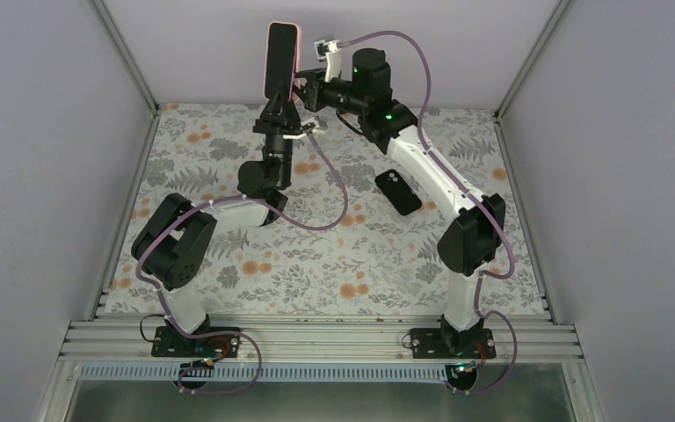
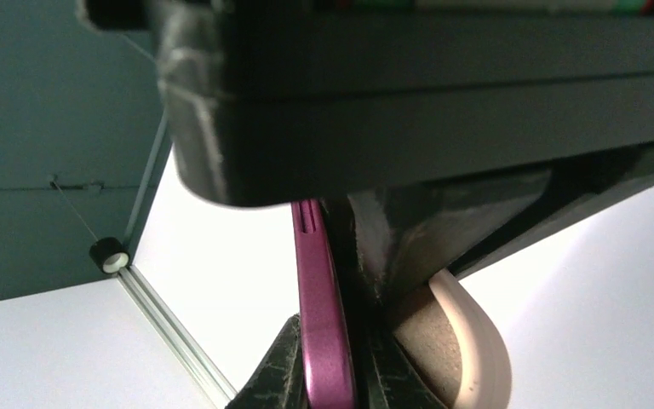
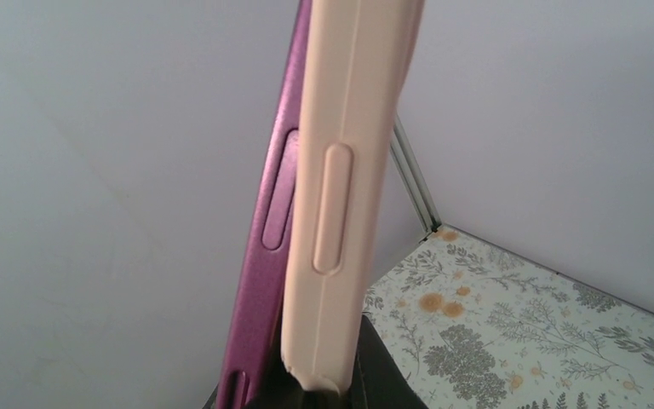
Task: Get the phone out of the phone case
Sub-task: Remove the phone case from the phone, then place the phone at the center of the board, then place the phone case at the center of the board.
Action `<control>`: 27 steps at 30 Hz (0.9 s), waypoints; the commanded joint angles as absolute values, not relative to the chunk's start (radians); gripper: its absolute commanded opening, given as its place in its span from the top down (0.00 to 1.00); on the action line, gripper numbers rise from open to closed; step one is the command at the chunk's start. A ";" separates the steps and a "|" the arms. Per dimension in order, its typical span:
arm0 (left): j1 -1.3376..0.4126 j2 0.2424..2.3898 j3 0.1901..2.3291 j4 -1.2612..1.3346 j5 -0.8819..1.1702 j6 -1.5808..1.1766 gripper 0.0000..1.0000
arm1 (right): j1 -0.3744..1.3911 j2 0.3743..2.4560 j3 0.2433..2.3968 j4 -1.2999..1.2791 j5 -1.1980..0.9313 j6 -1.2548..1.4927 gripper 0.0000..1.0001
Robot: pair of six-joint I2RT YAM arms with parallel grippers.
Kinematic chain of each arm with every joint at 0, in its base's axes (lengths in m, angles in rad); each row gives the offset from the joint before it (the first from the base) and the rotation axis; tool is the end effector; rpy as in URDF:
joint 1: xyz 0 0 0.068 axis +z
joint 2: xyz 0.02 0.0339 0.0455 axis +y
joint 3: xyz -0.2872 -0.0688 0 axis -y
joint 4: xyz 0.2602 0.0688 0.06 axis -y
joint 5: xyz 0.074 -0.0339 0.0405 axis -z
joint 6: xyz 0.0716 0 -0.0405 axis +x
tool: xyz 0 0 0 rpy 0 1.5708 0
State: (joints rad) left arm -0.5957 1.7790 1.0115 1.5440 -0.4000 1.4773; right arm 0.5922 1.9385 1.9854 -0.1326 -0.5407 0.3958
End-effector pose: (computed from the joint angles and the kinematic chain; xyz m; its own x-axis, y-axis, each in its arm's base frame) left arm 0.3535 -0.2059 0.3551 0.3397 0.8776 -0.3383 -0.5508 0.4772 0.6848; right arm 0.4069 0.3182 0.4420 -0.4141 0.1198 -0.9023 -0.8068 0.4106 0.4248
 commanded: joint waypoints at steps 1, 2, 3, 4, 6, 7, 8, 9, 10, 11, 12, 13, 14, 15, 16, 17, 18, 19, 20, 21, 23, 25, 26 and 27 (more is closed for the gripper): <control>-0.535 1.744 1.057 1.830 -0.465 1.537 0.98 | 0.641 1.962 1.969 -0.377 -0.704 0.307 0.97; -0.537 1.736 1.055 1.830 -0.468 1.536 0.98 | 0.635 1.962 1.963 -0.375 -0.656 0.309 0.97; -0.539 1.726 1.055 1.828 -0.478 1.538 0.98 | 0.627 1.964 1.960 -0.378 -0.599 0.310 0.97; -0.542 1.718 1.056 1.824 -0.486 1.542 0.98 | 0.618 1.969 1.960 -0.387 -0.546 0.304 0.97; -0.549 1.687 1.048 1.809 -0.498 1.547 0.98 | 0.591 1.984 1.970 -0.411 -0.425 0.275 0.97; -0.554 1.653 1.034 1.787 -0.503 1.544 0.98 | 0.577 1.993 1.980 -0.428 -0.362 0.253 0.97; -0.558 1.619 1.009 1.759 -0.507 1.535 0.98 | 0.561 2.005 1.993 -0.450 -0.292 0.224 0.97; -0.562 1.583 0.986 1.735 -0.508 1.525 0.98 | 0.545 2.017 2.013 -0.472 -0.221 0.187 0.97; -0.564 1.548 0.967 1.701 -0.514 1.513 0.98 | 0.529 2.035 2.034 -0.505 -0.154 0.158 0.97; -0.565 1.508 0.952 1.665 -0.520 1.504 0.98 | 0.508 2.052 2.052 -0.535 -0.112 0.131 0.97; -0.566 1.472 0.938 1.620 -0.530 1.493 0.98 | 0.485 2.060 2.058 -0.554 -0.081 0.112 0.97; -0.566 1.430 0.924 1.567 -0.539 1.480 0.98 | 0.459 2.063 2.053 -0.563 -0.060 0.091 0.97; -0.567 1.392 0.908 1.507 -0.544 1.464 0.98 | 0.435 2.059 2.038 -0.566 -0.056 0.071 0.97; -0.570 1.347 0.890 1.444 -0.552 1.443 0.98 | 0.415 2.050 2.018 -0.563 -0.060 0.048 0.97; -0.575 1.298 0.870 1.364 -0.556 1.419 0.98 | 0.399 2.043 2.004 -0.575 -0.061 0.026 0.97; -0.579 1.256 0.852 1.255 -0.556 1.399 0.98 | 0.382 2.039 1.998 -0.596 -0.076 0.004 0.97; -0.582 1.210 0.833 1.185 -0.554 1.386 0.98 | 0.367 2.036 1.995 -0.624 -0.109 -0.019 0.97; -0.585 1.174 0.810 1.142 -0.556 1.389 0.98 | 0.353 2.028 1.986 -0.650 -0.152 -0.036 0.97; -0.584 1.149 0.785 1.122 -0.568 1.415 0.98 | 0.340 2.011 1.961 -0.660 -0.215 -0.053 0.97; -0.581 1.127 0.750 1.119 -0.578 1.450 0.98 | 0.330 1.987 1.928 -0.673 -0.277 -0.080 0.97; -0.561 1.075 0.661 1.113 -0.574 1.525 0.98 | 0.323 1.932 1.860 -0.692 -0.370 -0.119 0.97; -0.531 1.019 0.572 1.064 -0.578 1.554 0.98 | 0.324 1.904 1.811 -0.746 -0.459 -0.172 0.97; -0.511 0.978 0.528 1.050 -0.582 1.554 0.98 | 0.326 1.898 1.797 -0.775 -0.494 -0.189 0.97; -0.486 0.954 0.487 1.039 -0.584 1.547 0.98 | 0.329 1.892 1.781 -0.797 -0.521 -0.199 0.97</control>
State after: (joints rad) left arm -0.5442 1.0054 0.6250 1.1568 -0.5560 1.4899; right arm 0.2760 1.9961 1.8236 -0.6758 -0.3046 -0.0719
